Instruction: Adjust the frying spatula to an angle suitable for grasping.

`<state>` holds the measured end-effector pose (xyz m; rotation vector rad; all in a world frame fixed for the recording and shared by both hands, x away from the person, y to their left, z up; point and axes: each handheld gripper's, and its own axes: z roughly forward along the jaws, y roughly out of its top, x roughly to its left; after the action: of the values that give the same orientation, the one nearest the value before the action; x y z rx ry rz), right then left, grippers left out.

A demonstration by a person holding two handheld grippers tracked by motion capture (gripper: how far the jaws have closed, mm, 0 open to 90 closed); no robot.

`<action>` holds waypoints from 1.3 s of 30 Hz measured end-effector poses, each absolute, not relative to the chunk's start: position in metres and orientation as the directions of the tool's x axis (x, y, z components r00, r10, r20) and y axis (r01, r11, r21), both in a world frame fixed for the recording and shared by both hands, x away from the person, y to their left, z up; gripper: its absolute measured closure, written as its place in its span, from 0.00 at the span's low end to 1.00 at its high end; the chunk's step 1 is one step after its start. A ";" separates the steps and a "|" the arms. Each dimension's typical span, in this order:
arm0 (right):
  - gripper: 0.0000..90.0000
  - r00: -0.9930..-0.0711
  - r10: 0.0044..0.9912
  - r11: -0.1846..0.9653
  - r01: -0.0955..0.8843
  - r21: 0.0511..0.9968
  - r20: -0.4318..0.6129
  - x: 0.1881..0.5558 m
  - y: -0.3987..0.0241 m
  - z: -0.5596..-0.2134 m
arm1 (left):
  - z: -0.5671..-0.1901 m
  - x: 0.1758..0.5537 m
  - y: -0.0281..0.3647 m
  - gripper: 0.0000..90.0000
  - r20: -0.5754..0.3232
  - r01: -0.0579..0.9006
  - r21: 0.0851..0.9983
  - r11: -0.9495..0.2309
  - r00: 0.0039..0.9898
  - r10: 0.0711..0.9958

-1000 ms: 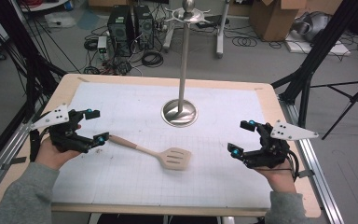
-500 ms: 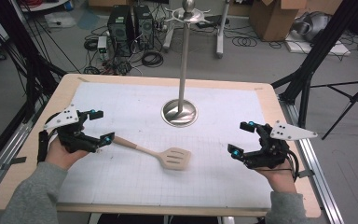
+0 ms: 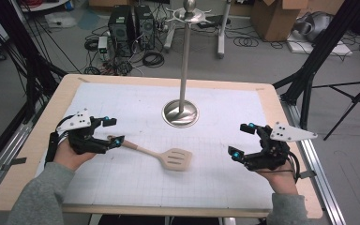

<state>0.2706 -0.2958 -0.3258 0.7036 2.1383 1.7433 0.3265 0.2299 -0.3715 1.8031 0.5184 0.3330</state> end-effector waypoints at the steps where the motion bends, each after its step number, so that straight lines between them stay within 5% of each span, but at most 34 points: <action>1: 0.08 -0.837 0.541 0.148 0.187 0.971 0.079 0.270 -0.296 -0.326 | -0.372 0.326 0.229 0.35 -0.040 0.181 0.956 -0.232 0.862 0.506; 20: 0.08 -0.833 0.548 0.153 0.191 0.970 0.078 0.266 -0.299 -0.327 | -0.380 0.331 0.219 0.97 -0.045 0.193 0.945 -0.264 0.876 0.480; 39: 0.08 -0.829 0.553 0.148 0.196 0.969 0.083 0.262 -0.304 -0.327 | -0.399 0.341 0.192 1.00 -0.081 0.247 0.913 -0.324 0.890 0.449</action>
<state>0.2618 -0.3039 -0.3274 0.7248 2.1364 1.7306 0.3412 0.1921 -0.3995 1.9216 0.5111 0.2222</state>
